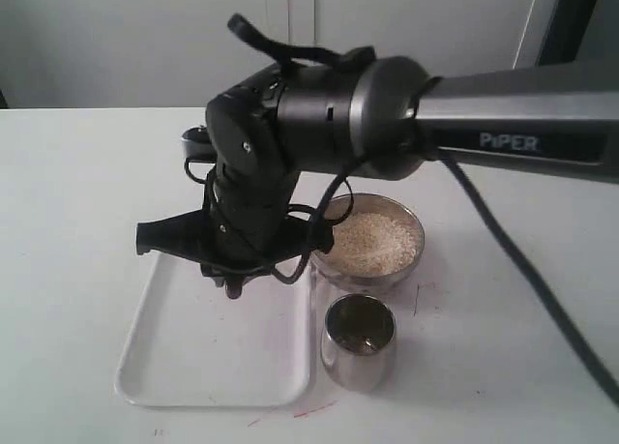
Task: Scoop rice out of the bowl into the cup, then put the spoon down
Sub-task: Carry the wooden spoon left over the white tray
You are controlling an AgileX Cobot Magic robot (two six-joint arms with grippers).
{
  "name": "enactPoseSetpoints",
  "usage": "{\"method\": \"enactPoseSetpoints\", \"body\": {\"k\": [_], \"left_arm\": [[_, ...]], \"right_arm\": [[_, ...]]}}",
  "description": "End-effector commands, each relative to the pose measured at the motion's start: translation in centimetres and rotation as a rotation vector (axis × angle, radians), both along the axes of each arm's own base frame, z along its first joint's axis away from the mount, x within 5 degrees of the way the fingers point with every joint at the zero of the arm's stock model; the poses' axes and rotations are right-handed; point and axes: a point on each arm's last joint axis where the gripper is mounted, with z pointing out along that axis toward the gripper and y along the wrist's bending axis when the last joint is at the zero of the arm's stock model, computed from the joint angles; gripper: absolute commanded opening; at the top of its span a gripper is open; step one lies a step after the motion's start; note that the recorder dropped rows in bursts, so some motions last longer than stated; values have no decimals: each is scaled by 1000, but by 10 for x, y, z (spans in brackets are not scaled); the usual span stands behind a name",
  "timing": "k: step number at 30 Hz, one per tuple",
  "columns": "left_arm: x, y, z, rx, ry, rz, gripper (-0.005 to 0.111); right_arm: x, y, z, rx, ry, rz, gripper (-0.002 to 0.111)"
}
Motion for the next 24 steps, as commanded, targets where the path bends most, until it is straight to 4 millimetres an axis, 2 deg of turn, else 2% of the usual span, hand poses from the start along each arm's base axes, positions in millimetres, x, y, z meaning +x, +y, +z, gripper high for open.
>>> {"method": "enactPoseSetpoints", "body": {"k": [1, 7, 12, 24], "left_arm": [[0, 0, 3, -8, -9, -7, 14], [0, -1, 3, -8, -8, -11, 14], [0, -1, 3, -8, -8, -19, 14], [0, -1, 3, -8, -8, -19, 14]], "right_arm": [[2, 12, -16, 6, 2, -13, 0], [-2, 21, -35, -18, 36, -7, 0], [-3, 20, -36, -31, 48, -8, 0], [-7, 18, -52, -103, 111, -5, 0]]}}
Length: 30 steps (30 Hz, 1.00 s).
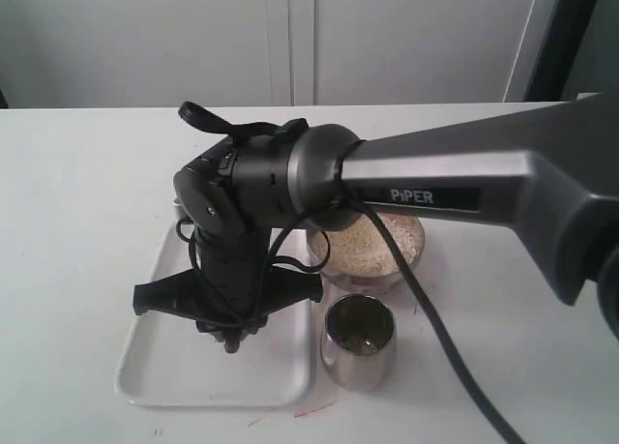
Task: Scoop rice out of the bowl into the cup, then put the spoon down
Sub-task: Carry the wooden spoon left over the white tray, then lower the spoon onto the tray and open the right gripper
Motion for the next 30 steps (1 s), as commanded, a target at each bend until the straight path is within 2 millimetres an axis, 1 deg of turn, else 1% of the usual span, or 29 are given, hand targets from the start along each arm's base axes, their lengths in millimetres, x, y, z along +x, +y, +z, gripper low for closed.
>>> {"method": "enactPoseSetpoints", "body": {"k": [1, 6, 11, 24, 30], "left_arm": [[0, 0, 3, -8, -8, -9, 14], [0, 0, 3, -8, -8, -9, 14], [0, 0, 3, -8, -8, -9, 14], [0, 0, 3, -8, -8, -9, 14], [0, 0, 3, -8, -8, -9, 14]], "right_arm": [[2, 0, -2, -10, -13, 4, 0], [5, 4, -1, 30, -49, -13, 0], [7, 3, 0, 22, -72, 0, 0], [1, -1, 0, -34, -1, 8, 0], [0, 1, 0, -12, 13, -1, 0]]}}
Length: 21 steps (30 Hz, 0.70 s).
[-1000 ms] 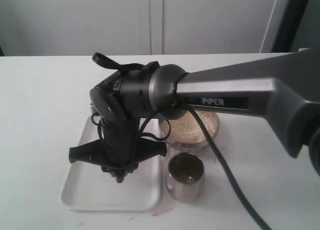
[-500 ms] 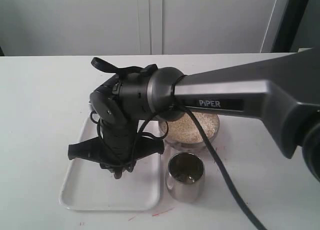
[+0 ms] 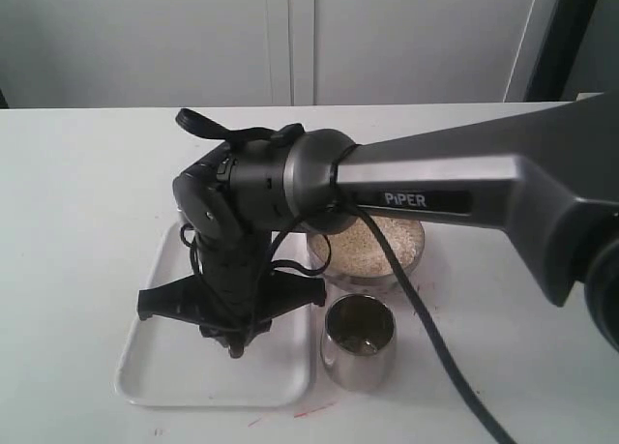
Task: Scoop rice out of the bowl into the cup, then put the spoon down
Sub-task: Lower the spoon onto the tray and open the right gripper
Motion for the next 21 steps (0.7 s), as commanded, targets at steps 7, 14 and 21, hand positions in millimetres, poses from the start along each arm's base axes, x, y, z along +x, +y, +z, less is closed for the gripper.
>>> {"method": "enactPoseSetpoints", "body": {"k": [7, 14, 21], "left_arm": [[0, 0, 3, -8, -8, -9, 14], [0, 0, 3, -8, -8, -9, 14], [0, 0, 3, -8, -8, -9, 14]], "right_arm": [[6, 7, 5, 77, -56, -8, 0], [7, 13, 7, 142, -84, -84, 0], [5, 12, 6, 121, -64, -88, 0]]}}
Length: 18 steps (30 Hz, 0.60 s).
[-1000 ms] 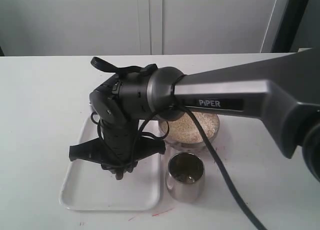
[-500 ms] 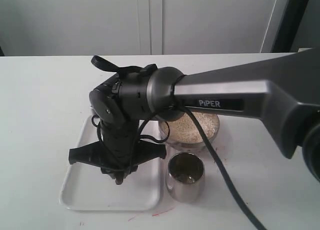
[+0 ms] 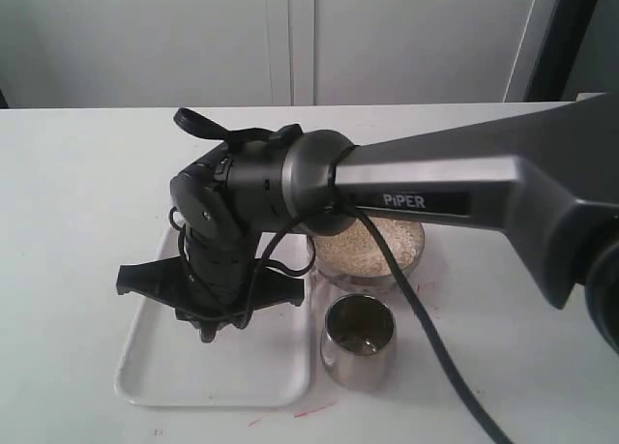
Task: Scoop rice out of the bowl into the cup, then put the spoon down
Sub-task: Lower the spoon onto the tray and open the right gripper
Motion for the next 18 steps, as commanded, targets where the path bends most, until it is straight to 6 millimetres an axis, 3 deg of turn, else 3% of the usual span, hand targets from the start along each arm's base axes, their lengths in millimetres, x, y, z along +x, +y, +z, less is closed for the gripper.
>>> {"method": "enactPoseSetpoints", "body": {"k": [1, 18], "left_arm": [[0, 0, 3, -8, -8, -9, 14], [0, 0, 3, -8, -8, -9, 14]], "right_arm": [[-1, -1, 2, -19, 13, -2, 0], [-1, -6, 1, -78, 6, 21, 0]]}}
